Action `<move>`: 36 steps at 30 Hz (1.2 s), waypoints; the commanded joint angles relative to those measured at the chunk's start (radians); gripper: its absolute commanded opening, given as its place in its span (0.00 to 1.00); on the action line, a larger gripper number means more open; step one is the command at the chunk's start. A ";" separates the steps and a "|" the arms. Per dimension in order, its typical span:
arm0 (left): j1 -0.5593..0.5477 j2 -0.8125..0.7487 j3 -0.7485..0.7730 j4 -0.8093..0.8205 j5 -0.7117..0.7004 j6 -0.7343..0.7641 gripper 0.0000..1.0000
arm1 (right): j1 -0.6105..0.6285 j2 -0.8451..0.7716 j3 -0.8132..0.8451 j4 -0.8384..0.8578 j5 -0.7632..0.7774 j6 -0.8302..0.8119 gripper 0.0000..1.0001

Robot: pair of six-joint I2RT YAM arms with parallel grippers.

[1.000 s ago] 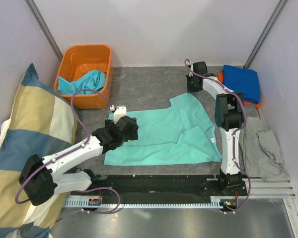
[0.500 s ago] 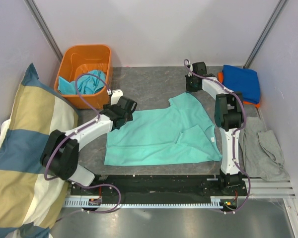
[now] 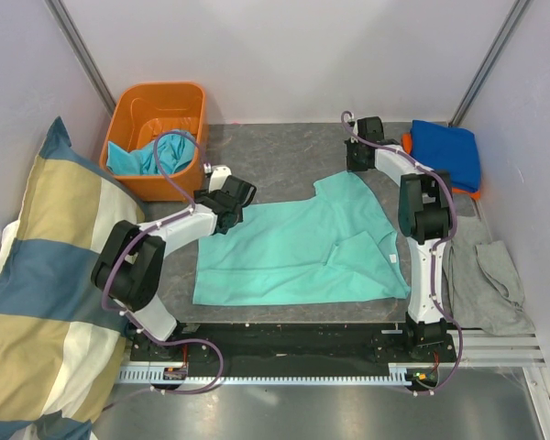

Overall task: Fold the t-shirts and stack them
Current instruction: Fold the tshirt

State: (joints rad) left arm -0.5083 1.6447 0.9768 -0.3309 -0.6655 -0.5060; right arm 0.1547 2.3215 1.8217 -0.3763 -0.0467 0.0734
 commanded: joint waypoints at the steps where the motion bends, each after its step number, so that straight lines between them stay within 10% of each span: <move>1: 0.014 0.050 0.068 0.059 -0.072 0.052 0.83 | -0.035 0.015 -0.042 -0.104 0.110 -0.037 0.00; 36: 0.091 0.354 0.411 0.050 0.061 0.207 0.70 | -0.110 0.021 -0.079 -0.108 0.134 -0.032 0.00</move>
State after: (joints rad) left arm -0.4366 1.9812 1.3373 -0.2726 -0.6498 -0.3340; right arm 0.0727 2.3066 1.7954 -0.3660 0.0238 0.0631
